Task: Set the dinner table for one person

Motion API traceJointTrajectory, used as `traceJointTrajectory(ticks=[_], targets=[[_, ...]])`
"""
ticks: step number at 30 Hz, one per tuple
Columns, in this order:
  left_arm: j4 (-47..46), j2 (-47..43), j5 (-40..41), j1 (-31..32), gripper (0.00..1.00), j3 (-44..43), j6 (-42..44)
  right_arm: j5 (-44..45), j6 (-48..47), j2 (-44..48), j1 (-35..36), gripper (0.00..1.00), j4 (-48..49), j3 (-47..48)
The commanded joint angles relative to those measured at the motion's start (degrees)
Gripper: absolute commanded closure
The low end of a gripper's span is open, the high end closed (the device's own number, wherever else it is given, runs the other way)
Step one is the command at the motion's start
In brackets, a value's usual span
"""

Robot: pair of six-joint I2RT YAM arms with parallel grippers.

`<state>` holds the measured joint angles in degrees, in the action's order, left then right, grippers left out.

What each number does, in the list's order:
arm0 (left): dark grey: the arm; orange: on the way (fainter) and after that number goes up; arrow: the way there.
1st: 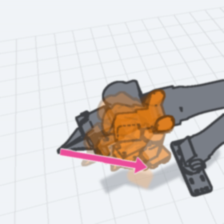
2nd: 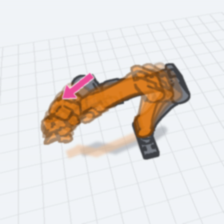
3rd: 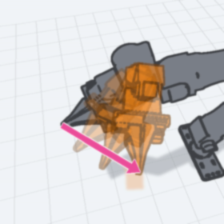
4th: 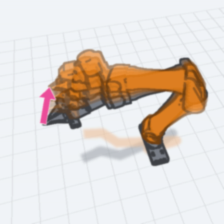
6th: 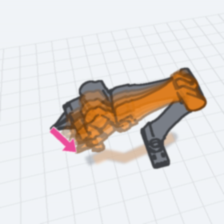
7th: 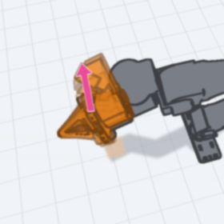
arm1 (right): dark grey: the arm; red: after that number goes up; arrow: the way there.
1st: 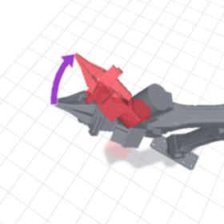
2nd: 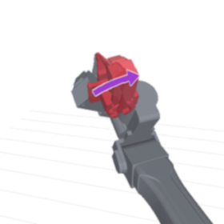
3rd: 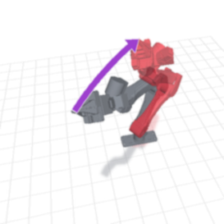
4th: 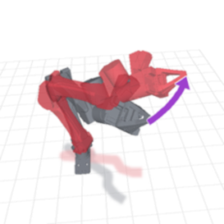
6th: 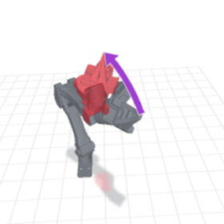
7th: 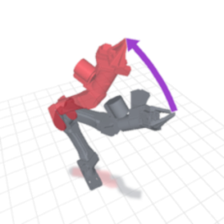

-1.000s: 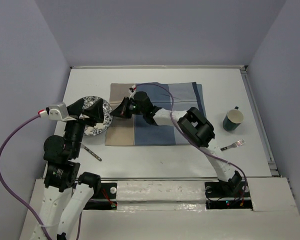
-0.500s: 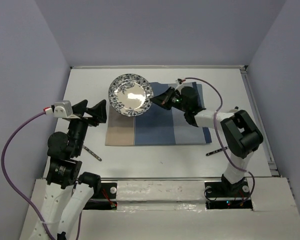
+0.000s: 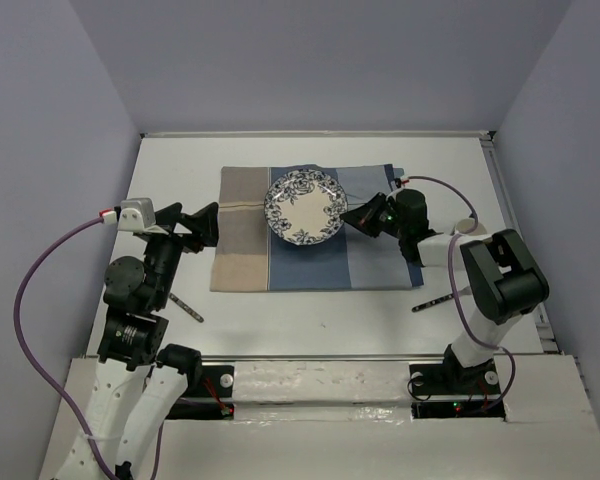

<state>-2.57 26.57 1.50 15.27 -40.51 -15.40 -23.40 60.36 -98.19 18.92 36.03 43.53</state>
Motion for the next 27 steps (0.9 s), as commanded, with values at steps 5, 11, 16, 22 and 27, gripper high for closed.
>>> traceJointTrajectory(ticks=[5, 11, 16, 22, 27], targets=[[-1.9, 0.9, -1.1, -0.5, 0.07, 0.2, 1.1, -5.6, 0.1, -1.4, 0.6, 1.00, 12.0, 2.3], [-1.9, 1.0, -0.9, -0.5, 0.06, 0.2, 1.2, -6.9, 0.6, -5.5, 0.1, 1.00, 13.5, 2.4], [-1.9, 1.3, -0.9, -0.6, 0.06, 0.2, 1.2, -7.7, 0.5, -7.7, 0.1, 1.00, 13.5, 3.6], [-1.8, 1.4, -0.9, -0.7, 0.06, 0.1, 1.2, -7.9, -1.1, -8.9, 0.1, 0.81, 9.9, 4.5], [-1.9, 1.0, -1.1, -0.9, 0.06, 0.1, 1.2, -5.8, -7.2, -6.2, 0.1, 0.47, 1.1, 4.6]])
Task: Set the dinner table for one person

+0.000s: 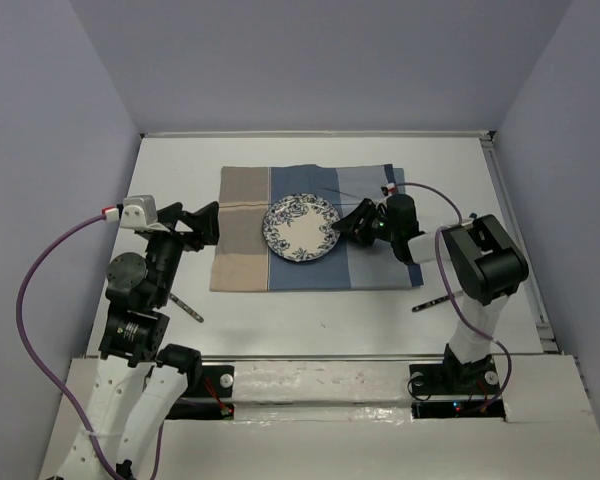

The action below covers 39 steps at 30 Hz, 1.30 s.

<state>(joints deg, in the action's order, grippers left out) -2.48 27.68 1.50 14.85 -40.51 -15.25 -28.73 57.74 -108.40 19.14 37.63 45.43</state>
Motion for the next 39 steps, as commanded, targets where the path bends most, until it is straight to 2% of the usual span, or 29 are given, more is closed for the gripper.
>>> traceJointTrajectory(ticks=[1, 5, 9, 11, 14, 17, 18, 21, 23, 28, 36, 39], targets=[[-2.0, -0.1, -1.2, -0.6, 0.06, 0.0, 0.9, -0.2, -5.4, 5.2, -0.2, 0.41, -1.7, 2.7], [-2.2, -0.4, -1.2, -0.9, 0.06, 0.0, 0.8, 2.6, -9.6, 9.2, -0.2, 0.30, -9.6, 2.6], [-2.2, -1.1, -3.0, -1.0, 0.06, -0.2, 0.8, 7.6, -16.5, 15.2, -0.2, 0.28, -17.5, 1.6], [-2.2, -1.8, -3.4, -0.9, 0.06, -0.2, 0.7, 13.0, -19.0, 20.6, -0.2, 0.29, -21.4, 1.1], [-2.6, -2.7, -4.7, -0.9, 0.06, -0.2, 0.5, 22.5, -23.8, 26.6, -2.2, 0.32, -28.6, 1.1], [-2.9, -3.2, -5.5, -0.2, 0.05, -0.1, 0.4, 38.8, -30.2, 33.0, -3.7, 0.37, -36.7, 3.8], [-2.9, -3.4, -5.5, 0.3, 0.05, -0.2, 0.6, 47.1, -33.1, 35.0, -3.7, 0.37, -40.9, 5.4], [-2.8, -3.6, -5.4, 2.5, 0.03, -0.2, 0.9, 56.2, -36.8, 37.2, -8.3, 0.38, -44.7, 6.8], [-3.0, -3.7, -6.3, 3.4, 0.01, -0.2, 0.9, 56.3, -36.8, 38.0, -12.9, 0.38, -47.5, 8.4], [-2.4, -3.8, -6.3, 5.8, 0.01, -0.5, 1.4, 59.7, -41.0, 35.8, -16.8, 0.38, -53.1, 12.0], [-2.2, -4.3, -5.3, 7.2, 0.01, -0.6, 1.8, 53.4, -39.4, 33.3, -19.3, 0.39, -54.1, 9.9], [-2.2, -4.6, -5.0, 7.2, 0.01, -0.6, 2.0, 53.2, -38.1, 31.8, -19.3, 0.45, -53.9, 9.6]])
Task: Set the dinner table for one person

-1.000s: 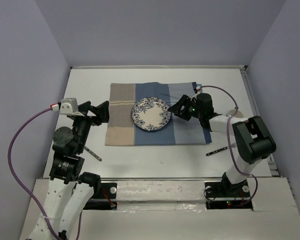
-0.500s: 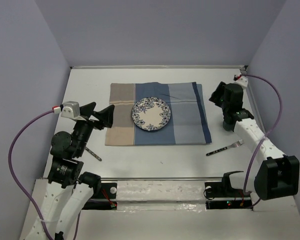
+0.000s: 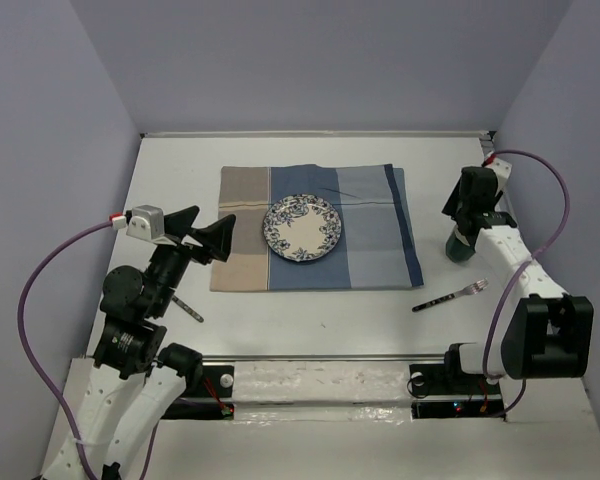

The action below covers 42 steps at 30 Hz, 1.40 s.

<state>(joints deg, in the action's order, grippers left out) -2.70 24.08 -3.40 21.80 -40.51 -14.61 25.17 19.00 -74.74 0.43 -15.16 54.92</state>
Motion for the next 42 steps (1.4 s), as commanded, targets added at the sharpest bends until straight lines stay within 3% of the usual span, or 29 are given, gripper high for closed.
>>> traceJointTrajectory(ticks=[1, 8, 13, 17, 18, 19, 26, 31, 34, 42], targets=[[-2.0, -1.0, 0.1, 0.3, 0.01, -0.5, 1.3, -0.9, 0.9, -2.1, -1.1, 0.46, -0.9, -0.2], [-2.0, -0.7, 0.1, 0.3, 0.01, -0.5, 1.3, -3.3, 2.0, -5.1, -1.7, 0.54, 1.3, -2.3], [-2.0, -0.4, 0.2, 0.3, 0.01, -0.4, 1.3, -1.5, 2.3, -4.5, -1.7, 0.79, 2.7, -2.6], [-2.0, -0.4, 0.3, 0.1, 0.01, -0.4, 1.3, -2.1, 1.7, -4.4, -1.7, 0.79, 2.8, -1.2], [-2.0, -0.4, 0.4, 0.1, 0.01, -0.4, 1.3, -2.2, 1.8, -4.7, -1.7, 0.83, 2.7, -1.0], [-2.0, -0.6, 0.5, 0.1, 0.01, -0.4, 1.4, -2.1, 1.7, -5.5, -1.7, 1.00, 2.7, -1.0], [-2.0, -0.2, 0.7, 0.1, 0.01, -0.4, 1.5, 1.6, -0.8, 0.5, -1.7, 1.00, 2.8, 1.8], [-2.2, 0.3, 0.3, -0.4, 0.01, -0.4, 1.5, -6.9, -5.3, 3.8, 3.5, 1.00, 6.4, 5.6], [-2.4, 0.4, 0.1, -0.9, 0.01, -0.3, 1.3, -7.9, -10.5, -1.4, 10.6, 1.00, 6.8, 11.4], [-2.4, 0.4, 0.9, -1.8, 0.01, -0.1, 1.3, -15.1, -18.3, -20.7, 17.0, 1.00, 5.1, 28.6]])
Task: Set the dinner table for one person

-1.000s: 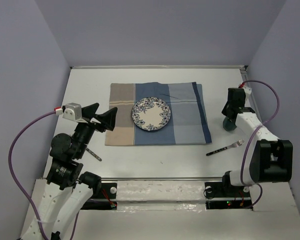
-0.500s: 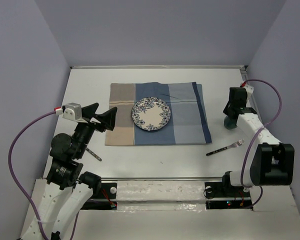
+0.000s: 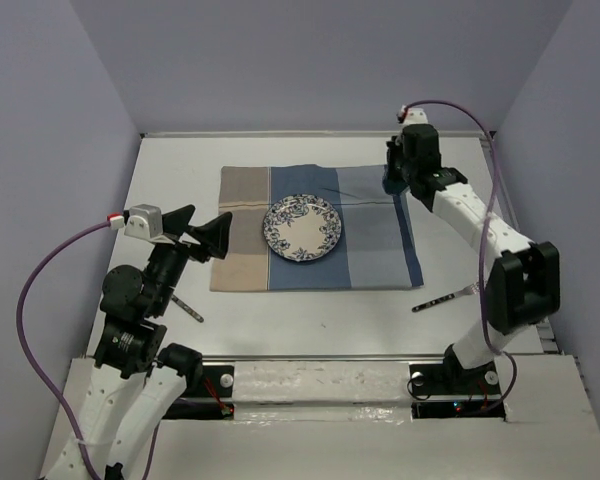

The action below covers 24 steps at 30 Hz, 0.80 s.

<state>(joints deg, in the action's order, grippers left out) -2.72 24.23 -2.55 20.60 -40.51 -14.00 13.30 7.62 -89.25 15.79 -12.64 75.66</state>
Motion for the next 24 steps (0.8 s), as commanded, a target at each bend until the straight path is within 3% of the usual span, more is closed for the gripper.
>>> traceJointTrajectory(ticks=[1, 7, 24], targets=[[-2.4, 0.2, 0.2, -0.7, 0.01, -0.1, 0.7, -3.9, -7.7, -7.7, 2.4, 1.00, 2.4, 9.1], [-2.3, 0.6, 0.0, -1.4, 0.01, -0.1, 0.8, -3.7, -10.9, -15.9, 3.5, 1.00, -0.3, 16.4], [-3.1, 2.2, -1.6, -3.7, 0.01, 0.1, 0.6, -1.8, -15.2, -24.9, 4.0, 1.00, -0.4, 23.7]])
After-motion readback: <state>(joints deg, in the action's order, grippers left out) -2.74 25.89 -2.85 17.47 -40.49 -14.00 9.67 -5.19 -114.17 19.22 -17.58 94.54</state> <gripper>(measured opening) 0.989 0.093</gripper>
